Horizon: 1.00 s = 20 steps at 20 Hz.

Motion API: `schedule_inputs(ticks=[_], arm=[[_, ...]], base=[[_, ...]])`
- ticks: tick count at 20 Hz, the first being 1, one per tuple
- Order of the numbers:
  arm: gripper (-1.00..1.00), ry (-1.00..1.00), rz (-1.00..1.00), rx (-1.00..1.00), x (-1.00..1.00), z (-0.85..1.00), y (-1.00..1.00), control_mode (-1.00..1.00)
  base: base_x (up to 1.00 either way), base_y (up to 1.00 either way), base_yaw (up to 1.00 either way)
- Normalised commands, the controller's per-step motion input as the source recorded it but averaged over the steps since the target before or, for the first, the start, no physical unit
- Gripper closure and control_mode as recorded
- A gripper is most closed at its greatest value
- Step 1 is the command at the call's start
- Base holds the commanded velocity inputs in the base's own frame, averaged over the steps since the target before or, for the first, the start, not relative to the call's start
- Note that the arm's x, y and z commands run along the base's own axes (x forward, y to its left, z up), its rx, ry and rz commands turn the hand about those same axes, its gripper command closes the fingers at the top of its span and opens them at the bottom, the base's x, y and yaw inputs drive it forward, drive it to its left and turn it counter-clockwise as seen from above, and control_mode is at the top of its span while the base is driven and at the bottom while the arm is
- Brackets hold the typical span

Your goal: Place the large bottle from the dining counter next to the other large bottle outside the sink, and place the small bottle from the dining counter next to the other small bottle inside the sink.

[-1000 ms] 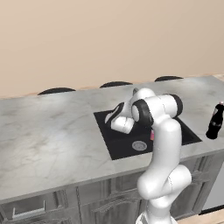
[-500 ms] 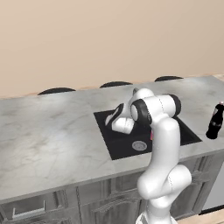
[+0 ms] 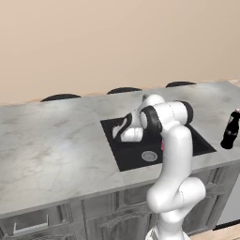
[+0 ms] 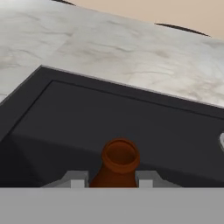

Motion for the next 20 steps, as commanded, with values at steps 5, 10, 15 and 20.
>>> schedule_inputs(ticks=[5, 10, 15, 20], arm=[[1.0, 0.0, 0.02, -0.04, -0.06, -0.14, 0.01, -1.0], [1.0, -0.04, 0.0, -0.18, -0.2, 0.0, 0.13, -1.0], [1.0, -0.04, -0.01, -0.19, -0.15, 0.0, 0.19, -1.0], [1.0, -0.05, -0.02, -0.18, -0.19, 0.0, 0.3, -1.0]], base=[[0.0, 0.0, 0.0], [0.0, 0.0, 0.0], [0.0, 0.0, 0.0], [0.0, 0.0, 0.0]])
